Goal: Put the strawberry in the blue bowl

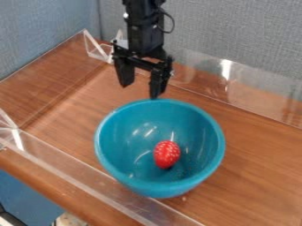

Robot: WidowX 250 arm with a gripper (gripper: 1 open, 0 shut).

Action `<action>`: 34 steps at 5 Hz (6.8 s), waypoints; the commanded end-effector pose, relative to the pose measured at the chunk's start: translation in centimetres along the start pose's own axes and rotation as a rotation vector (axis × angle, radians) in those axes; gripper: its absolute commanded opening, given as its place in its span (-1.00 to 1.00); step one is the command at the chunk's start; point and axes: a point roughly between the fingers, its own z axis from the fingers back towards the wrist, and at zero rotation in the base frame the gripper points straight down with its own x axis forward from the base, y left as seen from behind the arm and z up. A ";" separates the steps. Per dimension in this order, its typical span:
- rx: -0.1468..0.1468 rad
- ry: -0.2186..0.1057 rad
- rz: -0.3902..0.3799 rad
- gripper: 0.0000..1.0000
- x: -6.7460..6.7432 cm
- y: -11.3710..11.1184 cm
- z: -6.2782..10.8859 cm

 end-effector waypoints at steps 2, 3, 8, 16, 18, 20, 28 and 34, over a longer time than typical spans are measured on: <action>0.015 -0.086 -0.025 1.00 0.3 -2.0 2.9; 0.015 -0.093 -0.057 -1.00 -0.3 -3.0 2.9; 0.017 -0.107 0.002 1.00 -4.3 -3.7 6.1; 0.031 -0.074 0.147 1.00 -6.0 -5.8 4.9; 0.018 -0.090 0.095 1.00 -6.4 -4.9 5.1; 0.020 -0.102 0.114 1.00 -6.2 -5.6 5.5; 0.023 -0.085 0.100 1.00 -6.9 -5.3 5.7; 0.030 -0.062 0.138 1.00 -7.1 -2.7 7.1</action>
